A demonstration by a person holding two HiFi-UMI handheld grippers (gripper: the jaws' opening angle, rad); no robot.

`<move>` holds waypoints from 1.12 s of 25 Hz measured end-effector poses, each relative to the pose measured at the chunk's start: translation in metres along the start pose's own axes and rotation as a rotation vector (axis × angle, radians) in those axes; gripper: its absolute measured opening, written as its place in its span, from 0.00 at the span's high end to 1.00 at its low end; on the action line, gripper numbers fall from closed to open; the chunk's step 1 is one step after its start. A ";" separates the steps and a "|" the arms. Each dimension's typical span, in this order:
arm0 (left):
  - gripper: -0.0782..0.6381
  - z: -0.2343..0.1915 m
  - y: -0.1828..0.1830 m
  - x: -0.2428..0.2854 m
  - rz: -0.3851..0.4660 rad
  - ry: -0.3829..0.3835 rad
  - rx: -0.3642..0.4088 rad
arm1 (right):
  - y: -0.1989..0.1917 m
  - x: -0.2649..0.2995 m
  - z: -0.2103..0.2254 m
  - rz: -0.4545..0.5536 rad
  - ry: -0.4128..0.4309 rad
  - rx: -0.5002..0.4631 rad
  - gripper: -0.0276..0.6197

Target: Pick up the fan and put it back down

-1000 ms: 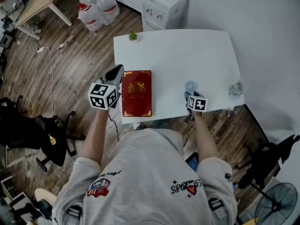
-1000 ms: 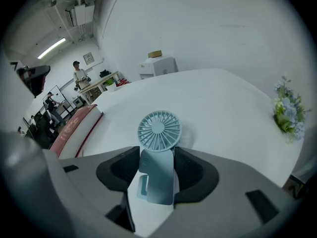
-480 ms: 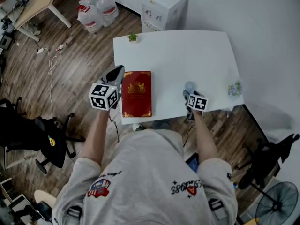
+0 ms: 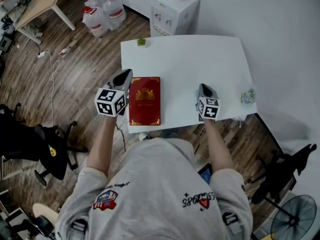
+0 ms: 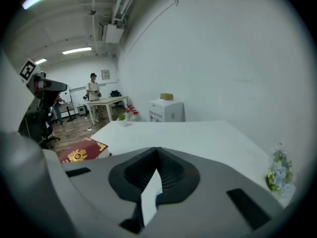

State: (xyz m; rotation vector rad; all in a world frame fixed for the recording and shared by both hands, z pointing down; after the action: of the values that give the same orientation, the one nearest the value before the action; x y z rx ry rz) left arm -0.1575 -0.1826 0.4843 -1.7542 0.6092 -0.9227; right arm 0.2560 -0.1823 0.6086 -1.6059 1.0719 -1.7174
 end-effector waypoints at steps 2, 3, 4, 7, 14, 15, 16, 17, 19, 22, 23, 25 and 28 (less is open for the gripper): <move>0.88 -0.001 0.002 -0.002 0.008 0.004 0.000 | 0.020 -0.002 -0.014 0.061 0.042 -0.021 0.95; 0.88 -0.001 0.003 -0.003 0.012 0.007 0.001 | 0.030 -0.003 -0.021 0.087 0.063 -0.028 0.95; 0.88 -0.001 0.004 -0.004 0.016 0.009 0.001 | 0.041 -0.005 -0.028 0.114 0.083 -0.034 0.95; 0.88 -0.004 0.008 -0.009 0.028 0.021 0.003 | 0.075 -0.013 -0.049 0.199 0.138 -0.051 0.95; 0.88 -0.010 0.019 -0.021 0.071 0.053 0.013 | 0.144 -0.039 -0.085 0.363 0.229 -0.087 0.95; 0.88 -0.011 0.021 -0.023 0.080 0.057 0.016 | 0.151 -0.044 -0.089 0.384 0.238 -0.089 0.95; 0.88 -0.011 0.022 -0.024 0.087 0.059 0.018 | 0.157 -0.047 -0.092 0.403 0.245 -0.089 0.95; 0.88 -0.011 0.024 -0.024 0.093 0.061 0.021 | 0.162 -0.050 -0.094 0.419 0.248 -0.088 0.95; 0.88 -0.011 0.026 -0.025 0.099 0.060 0.025 | 0.167 -0.054 -0.096 0.440 0.246 -0.086 0.95; 0.88 -0.011 0.028 -0.026 0.106 0.056 0.027 | 0.167 -0.055 -0.093 0.443 0.234 -0.085 0.95; 0.88 -0.011 0.029 -0.026 0.107 0.054 0.027 | 0.165 -0.055 -0.090 0.439 0.227 -0.083 0.95; 0.88 -0.010 0.030 -0.024 0.108 0.046 0.028 | 0.162 -0.056 -0.083 0.430 0.208 -0.078 0.95; 0.88 -0.009 0.032 -0.020 0.105 0.030 0.030 | 0.156 -0.061 -0.070 0.423 0.173 -0.066 0.95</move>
State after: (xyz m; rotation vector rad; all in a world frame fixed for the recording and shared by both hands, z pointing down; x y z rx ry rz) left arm -0.1756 -0.1837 0.4500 -1.6679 0.6968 -0.8827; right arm 0.1759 -0.2013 0.4470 -1.1731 1.4463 -1.5621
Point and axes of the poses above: the fingertips, and each gripper's own axes: x forward along the fingers, z to its right, y out of its top, the point moved 10 cm from there along -x, backward along the fingers, and after that the axes turned 5 degrees about -y, right-handed, at the moved point
